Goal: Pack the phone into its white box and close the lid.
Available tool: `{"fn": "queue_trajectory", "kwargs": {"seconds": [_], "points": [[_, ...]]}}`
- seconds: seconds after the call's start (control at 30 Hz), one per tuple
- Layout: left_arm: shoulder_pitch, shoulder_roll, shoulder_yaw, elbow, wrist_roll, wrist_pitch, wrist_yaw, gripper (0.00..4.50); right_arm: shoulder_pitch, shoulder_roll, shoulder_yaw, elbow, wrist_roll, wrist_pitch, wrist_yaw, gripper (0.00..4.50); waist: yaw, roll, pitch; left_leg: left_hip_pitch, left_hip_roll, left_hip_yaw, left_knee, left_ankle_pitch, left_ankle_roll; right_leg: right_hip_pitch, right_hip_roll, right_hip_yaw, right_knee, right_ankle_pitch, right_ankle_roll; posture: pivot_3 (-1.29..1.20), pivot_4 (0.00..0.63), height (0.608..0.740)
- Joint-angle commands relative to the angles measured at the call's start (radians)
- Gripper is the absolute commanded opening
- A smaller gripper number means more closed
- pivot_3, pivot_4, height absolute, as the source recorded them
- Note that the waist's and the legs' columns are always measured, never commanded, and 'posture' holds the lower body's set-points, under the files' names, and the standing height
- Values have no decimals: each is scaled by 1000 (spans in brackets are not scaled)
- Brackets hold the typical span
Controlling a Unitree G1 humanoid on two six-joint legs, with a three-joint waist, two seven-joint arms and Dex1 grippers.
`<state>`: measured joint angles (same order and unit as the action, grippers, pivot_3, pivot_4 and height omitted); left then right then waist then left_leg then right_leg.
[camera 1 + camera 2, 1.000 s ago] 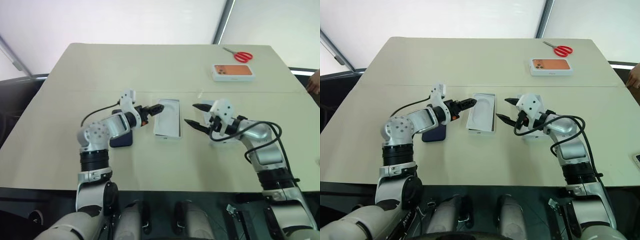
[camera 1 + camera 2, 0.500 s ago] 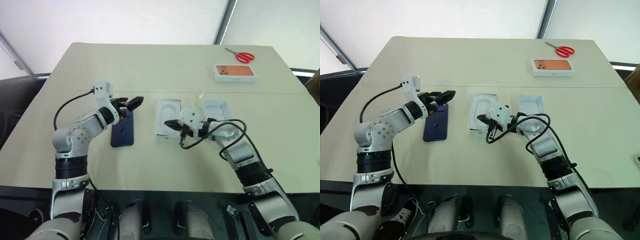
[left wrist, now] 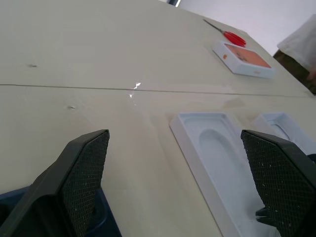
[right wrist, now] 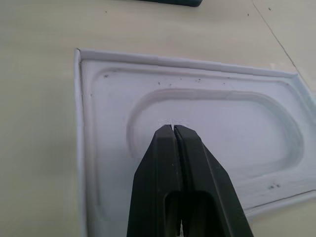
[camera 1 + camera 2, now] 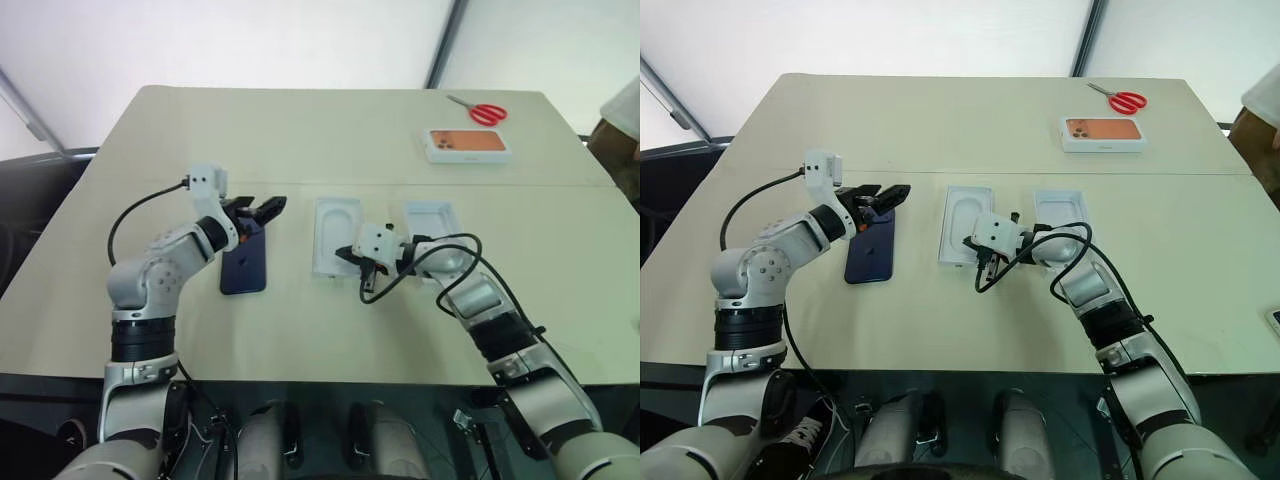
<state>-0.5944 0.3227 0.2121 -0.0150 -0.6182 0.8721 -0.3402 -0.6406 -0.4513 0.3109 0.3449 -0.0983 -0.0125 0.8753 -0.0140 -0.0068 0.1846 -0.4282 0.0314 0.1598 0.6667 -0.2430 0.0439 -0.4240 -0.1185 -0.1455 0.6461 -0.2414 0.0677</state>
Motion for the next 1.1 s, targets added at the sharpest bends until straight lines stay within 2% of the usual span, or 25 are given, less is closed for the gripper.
{"fn": "queue_trajectory", "kwargs": {"seconds": [0.03, 0.2, 0.4, 0.6, 0.73, 0.87, 1.1], "points": [[-17, 5, 3, -21, 11, -29, -1, 4500, -12, 24, -6, 17, -2, -7, -18, 64, 0, 0, 0, 0, 0, 0, 0, 0, 0, 0, 0, 0, 0, 0, 0, 0, 150, 738], [-13, 13, 5, -23, 21, -30, -3, 4500, -16, 47, -28, -7, 13, -6, -30, 64, 1, 0, 0, 0, 0, 0, 0, 0, 0, 0, 0, 0, 0, 0, 0, 0, 150, 738], [-2, 22, 9, -27, 19, -33, -18, 4500, -107, 70, -55, 83, -28, -50, -142, 64, -3, 0, 0, 0, 0, 0, 0, 0, 0, 0, 0, 0, 0, 0, 0, 0, 150, 738], [5, 22, 13, -34, 12, -22, -23, 4500, -162, 102, 13, 266, -153, -98, -266, 64, -2, 0, 0, 0, 0, 0, 0, 0, 0, 0, 0, 0, 0, 0, 0, 0, 150, 738], [22, 31, 16, -49, 10, -4, -19, 4500, -155, 96, 52, 294, -205, -135, -264, 64, -4, 0, 0, 0, 0, 1, 0, 0, 0, 0, 0, 0, 0, 0, 0, 0, 150, 738], [43, 45, 31, -61, -4, 15, -19, 4500, -160, 108, 15, 267, -162, -131, -248, 64, -3, 0, 0, 0, 0, 1, 0, 0, 0, 0, 0, 0, 0, 0, 0, 0, 150, 738], [60, 80, 195, -55, -162, 193, -3, 4500, -165, 157, -68, 116, -19, -40, -180, 64, -7, 0, 0, 0, 1, 0, -1, 0, 0, 0, 0, 1, 0, 0, 0, 0, 150, 738]]}}
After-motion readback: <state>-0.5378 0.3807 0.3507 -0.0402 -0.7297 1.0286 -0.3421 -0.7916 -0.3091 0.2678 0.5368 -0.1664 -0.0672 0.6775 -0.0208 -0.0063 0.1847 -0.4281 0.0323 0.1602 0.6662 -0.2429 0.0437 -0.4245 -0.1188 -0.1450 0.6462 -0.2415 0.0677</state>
